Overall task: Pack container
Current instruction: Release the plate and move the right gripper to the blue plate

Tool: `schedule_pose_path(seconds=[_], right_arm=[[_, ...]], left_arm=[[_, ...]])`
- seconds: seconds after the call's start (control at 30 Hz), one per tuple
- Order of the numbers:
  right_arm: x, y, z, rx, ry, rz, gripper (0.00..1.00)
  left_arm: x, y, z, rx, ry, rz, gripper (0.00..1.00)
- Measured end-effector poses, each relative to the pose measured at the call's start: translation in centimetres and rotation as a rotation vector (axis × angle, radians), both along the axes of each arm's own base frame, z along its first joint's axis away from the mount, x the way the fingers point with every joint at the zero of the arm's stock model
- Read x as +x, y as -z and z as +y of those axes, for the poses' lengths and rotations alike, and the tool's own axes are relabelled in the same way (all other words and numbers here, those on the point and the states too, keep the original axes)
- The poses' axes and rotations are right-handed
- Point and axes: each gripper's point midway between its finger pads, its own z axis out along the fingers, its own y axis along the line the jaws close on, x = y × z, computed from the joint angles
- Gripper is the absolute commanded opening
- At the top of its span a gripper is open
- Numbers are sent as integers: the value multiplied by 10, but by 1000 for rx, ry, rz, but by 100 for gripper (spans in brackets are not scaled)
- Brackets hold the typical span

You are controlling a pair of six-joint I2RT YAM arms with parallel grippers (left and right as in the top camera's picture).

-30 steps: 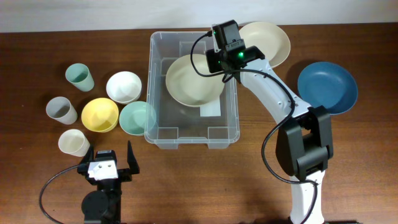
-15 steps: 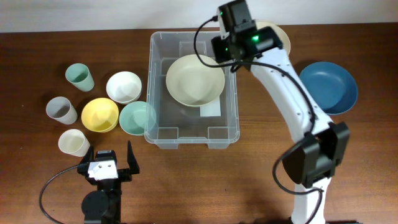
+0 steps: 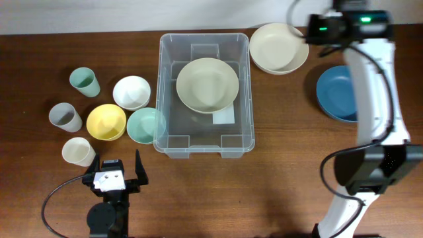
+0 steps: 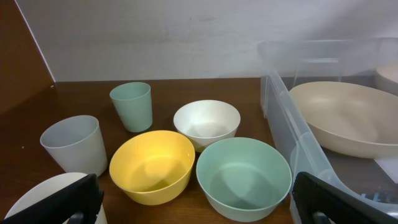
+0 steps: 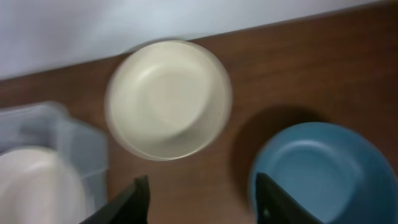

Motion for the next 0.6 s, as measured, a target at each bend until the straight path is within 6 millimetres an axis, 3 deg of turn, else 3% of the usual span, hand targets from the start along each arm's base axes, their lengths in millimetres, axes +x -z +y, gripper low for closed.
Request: schedule_pose_path(seconds=[0.2,0.47,0.6], right_arm=[[-17,6,-79,36,157,36,75],[-70,28,-156,85,332,173,82],[-98,55,-196,117,432,248,83]], left_arm=[[0,0,0,0,0,0,100],[0,0,0,0,0,0,100],[0,0,0,0,0,0,100]])
